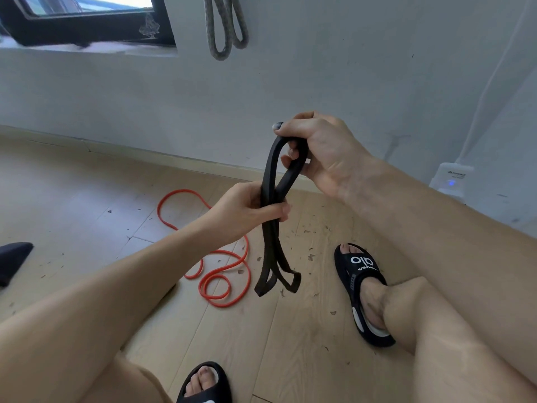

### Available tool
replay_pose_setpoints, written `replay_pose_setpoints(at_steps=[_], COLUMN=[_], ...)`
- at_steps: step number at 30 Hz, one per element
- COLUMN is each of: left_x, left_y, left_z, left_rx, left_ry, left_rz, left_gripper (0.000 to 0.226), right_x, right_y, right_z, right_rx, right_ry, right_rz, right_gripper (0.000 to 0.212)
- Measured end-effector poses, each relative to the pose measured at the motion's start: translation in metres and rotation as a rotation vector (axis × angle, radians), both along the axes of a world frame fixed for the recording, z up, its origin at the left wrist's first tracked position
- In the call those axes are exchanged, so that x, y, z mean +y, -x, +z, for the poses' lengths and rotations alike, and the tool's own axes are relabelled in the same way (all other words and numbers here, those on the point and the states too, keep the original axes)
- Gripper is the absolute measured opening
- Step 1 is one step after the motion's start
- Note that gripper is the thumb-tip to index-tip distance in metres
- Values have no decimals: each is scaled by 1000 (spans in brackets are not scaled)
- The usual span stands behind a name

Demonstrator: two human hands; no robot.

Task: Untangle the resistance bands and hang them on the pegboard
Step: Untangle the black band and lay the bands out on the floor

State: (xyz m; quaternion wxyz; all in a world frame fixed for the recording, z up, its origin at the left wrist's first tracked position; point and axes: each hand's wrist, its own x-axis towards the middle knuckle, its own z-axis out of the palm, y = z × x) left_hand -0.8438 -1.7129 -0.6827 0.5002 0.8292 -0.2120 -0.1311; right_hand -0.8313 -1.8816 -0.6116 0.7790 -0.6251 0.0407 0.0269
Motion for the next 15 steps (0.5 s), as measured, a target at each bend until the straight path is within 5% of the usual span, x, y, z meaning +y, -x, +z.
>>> replay_pose_setpoints(at_steps=[15], left_x=[-3], left_y=[-2], left_z=[-18], left_rx=[1], left_ry=[-37], left_rz=[-54], left_gripper=[18], right_x=[3], right_y=[-3], right_z=[1], right_rx=[-9], right_ry=[-141], right_rz=[-31], right_gripper=[26])
